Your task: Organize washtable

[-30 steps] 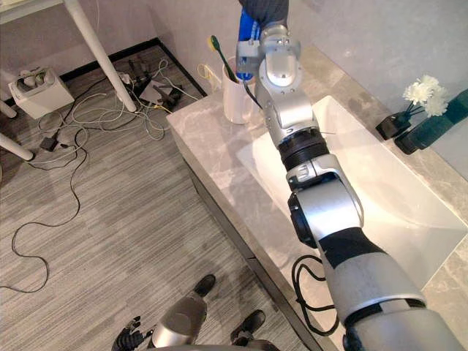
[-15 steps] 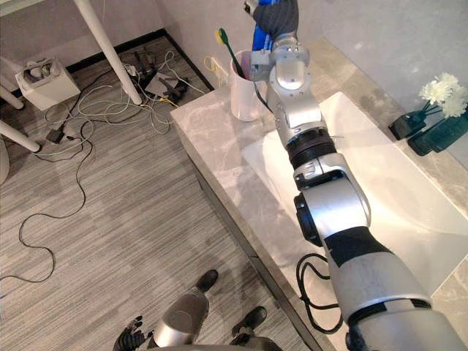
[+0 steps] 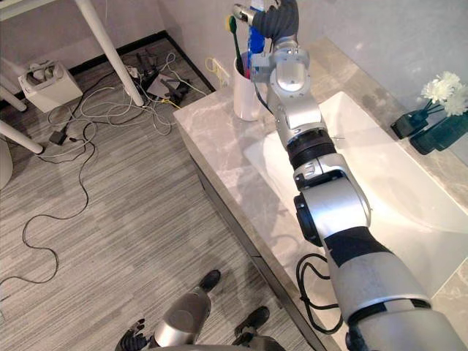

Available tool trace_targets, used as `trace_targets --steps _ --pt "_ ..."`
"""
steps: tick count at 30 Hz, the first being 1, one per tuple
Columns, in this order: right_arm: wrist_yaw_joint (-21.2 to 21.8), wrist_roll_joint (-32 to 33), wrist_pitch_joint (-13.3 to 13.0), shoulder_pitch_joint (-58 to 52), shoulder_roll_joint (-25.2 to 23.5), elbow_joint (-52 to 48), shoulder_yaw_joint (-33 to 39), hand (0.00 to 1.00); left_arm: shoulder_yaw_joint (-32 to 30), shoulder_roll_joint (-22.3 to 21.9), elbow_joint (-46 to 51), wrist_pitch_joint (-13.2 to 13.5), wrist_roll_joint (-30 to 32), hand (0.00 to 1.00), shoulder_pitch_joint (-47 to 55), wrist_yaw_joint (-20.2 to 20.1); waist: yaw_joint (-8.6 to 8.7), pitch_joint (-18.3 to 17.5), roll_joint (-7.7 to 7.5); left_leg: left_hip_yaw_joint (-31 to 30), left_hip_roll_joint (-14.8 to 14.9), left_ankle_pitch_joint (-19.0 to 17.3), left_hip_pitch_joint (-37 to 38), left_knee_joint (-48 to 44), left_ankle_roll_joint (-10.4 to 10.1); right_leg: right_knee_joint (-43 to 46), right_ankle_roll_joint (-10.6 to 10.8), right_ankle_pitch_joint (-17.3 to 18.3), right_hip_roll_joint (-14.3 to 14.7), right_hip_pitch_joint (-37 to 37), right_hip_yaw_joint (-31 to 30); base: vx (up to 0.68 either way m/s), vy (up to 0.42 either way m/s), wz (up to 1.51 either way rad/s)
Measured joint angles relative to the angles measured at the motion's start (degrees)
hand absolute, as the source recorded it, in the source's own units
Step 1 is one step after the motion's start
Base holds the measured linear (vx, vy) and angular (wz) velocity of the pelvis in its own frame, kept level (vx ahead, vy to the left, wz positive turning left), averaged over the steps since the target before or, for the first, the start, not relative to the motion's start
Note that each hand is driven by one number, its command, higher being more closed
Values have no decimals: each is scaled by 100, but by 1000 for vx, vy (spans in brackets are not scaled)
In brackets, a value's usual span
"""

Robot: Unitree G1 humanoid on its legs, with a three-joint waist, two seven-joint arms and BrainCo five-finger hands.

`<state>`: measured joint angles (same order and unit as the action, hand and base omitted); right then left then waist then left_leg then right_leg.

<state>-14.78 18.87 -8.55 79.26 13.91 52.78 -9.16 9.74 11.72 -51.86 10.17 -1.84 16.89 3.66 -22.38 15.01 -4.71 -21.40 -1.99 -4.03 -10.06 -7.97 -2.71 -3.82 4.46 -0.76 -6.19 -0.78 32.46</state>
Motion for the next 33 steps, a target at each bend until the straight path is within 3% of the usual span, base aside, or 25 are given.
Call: trace_targets --steps 8,11,12,16,24,27,33 --pt "0 -140 -1 -496 -15 -390 -35 0 39 -57 -68 -59 44 0 -6 28 64 -7 1 75 6 2 73 1 -1 44 -1 1 -19 -17 -86 2 24 -4" --pt "-7 -288 -3 -598 -7 -781 -50 0 77 -36 -103 -85 154 0 -4 28 196 -14 5 109 10 2 104 6 -1 57 -1 0 -25 -28 -116 -10 34 -6" --pt "-8 -394 -14 -720 9 -1212 -47 0 81 -31 -122 -90 227 0 -3 28 284 -20 11 125 12 2 153 21 -1 57 -1 1 -29 -64 -127 -1 21 -5" --pt "-7 -553 -153 -1183 22 -2146 -47 0 96 -31 -187 -99 271 0 23 27 311 -199 12 305 52 4 312 132 2 57 0 1 -41 -94 -293 11 27 -20" --pt "-7 -779 -446 -2496 274 -4292 75 0 96 -37 -330 -126 318 0 216 27 744 -548 44 671 126 4 643 284 2 68 0 -1 -45 -190 -636 7 20 -23" --pt "2 -921 -523 -3101 386 -5105 422 0 93 -37 -349 -147 326 0 282 22 882 -638 47 817 166 5 777 378 2 78 -7 -8 -35 -209 -767 -16 21 -25" --pt "-58 -1182 -899 -4264 950 -6315 2004 0 89 -81 -507 -174 420 0 343 12 1240 -782 119 1010 205 5 1025 492 7 64 -29 -39 -20 -314 -974 -24 17 -17"
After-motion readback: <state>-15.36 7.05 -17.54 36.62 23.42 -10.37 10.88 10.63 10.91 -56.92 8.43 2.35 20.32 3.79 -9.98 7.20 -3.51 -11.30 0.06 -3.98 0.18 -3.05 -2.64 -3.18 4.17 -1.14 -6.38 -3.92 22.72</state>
